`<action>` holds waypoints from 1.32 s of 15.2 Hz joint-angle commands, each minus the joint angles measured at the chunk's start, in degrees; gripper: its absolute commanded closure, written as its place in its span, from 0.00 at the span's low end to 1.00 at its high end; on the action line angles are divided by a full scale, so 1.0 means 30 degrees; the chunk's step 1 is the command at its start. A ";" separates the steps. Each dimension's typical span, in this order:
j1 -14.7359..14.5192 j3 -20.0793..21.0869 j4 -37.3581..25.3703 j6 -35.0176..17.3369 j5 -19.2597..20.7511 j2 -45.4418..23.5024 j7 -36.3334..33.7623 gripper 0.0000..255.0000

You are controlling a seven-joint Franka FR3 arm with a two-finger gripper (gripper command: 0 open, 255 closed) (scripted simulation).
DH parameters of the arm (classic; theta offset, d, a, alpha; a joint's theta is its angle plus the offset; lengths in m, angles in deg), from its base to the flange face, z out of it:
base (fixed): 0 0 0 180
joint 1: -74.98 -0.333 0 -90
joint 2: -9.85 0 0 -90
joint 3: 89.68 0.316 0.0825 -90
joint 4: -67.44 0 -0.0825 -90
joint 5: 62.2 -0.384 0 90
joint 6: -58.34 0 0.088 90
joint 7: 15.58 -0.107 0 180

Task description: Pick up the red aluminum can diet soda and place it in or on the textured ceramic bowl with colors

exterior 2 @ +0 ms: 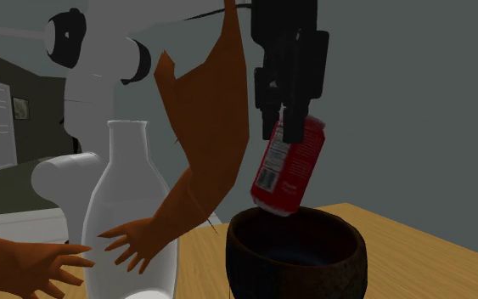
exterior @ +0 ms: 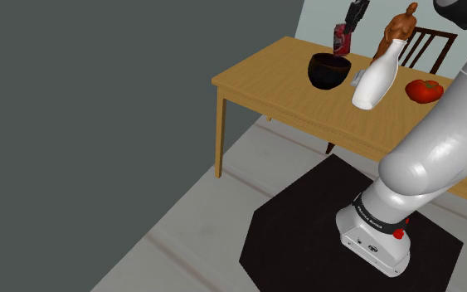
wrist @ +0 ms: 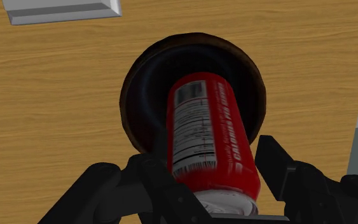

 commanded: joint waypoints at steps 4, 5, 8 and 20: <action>-0.0094 0.0040 0.1792 -0.1462 0.0156 0.0379 -0.0063 1.00; -0.0094 0.0040 0.1795 -0.1463 0.0157 0.0381 -0.0063 1.00; -0.0094 0.0040 0.1792 -0.1463 0.0156 0.0379 -0.0063 1.00; -0.0003 -0.0007 0.0129 -0.0078 0.0027 0.0072 0.0013 0.00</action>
